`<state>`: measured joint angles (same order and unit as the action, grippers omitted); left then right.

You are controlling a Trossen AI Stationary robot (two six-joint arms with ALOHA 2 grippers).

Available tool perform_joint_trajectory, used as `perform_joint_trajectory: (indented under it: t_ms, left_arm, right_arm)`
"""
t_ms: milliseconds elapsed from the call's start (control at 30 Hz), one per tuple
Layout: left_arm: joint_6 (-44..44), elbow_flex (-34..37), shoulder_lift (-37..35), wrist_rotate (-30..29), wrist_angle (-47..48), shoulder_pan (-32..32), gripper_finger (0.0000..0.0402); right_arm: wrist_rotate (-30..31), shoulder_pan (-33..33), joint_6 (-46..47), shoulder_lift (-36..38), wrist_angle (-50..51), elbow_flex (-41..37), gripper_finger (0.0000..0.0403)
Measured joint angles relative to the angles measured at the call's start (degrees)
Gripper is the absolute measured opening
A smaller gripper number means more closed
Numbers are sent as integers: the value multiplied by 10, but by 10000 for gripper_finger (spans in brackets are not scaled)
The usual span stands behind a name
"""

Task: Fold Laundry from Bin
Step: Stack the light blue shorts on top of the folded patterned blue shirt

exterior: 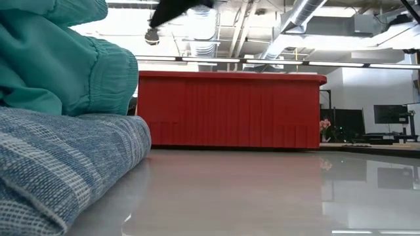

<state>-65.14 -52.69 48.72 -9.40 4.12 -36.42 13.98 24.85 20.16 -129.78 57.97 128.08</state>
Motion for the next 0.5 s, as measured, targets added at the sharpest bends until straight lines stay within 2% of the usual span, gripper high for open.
perform_joint_trajectory:
  t_ms: [167, 367, 500]
  left_arm:
    - [2, 0, 11, -41, -42, -22, 243]
    - [39, 0, -2, -97, -45, -38, 243]
    - [54, 0, -7, -131, -33, -38, 243]
  right_arm:
    - [-4, -8, -210, 2, -84, 1, 283]
    - [2, 25, -542, 3, -66, 1, 286]
    - [33, 46, -638, 1, -91, 1, 286]
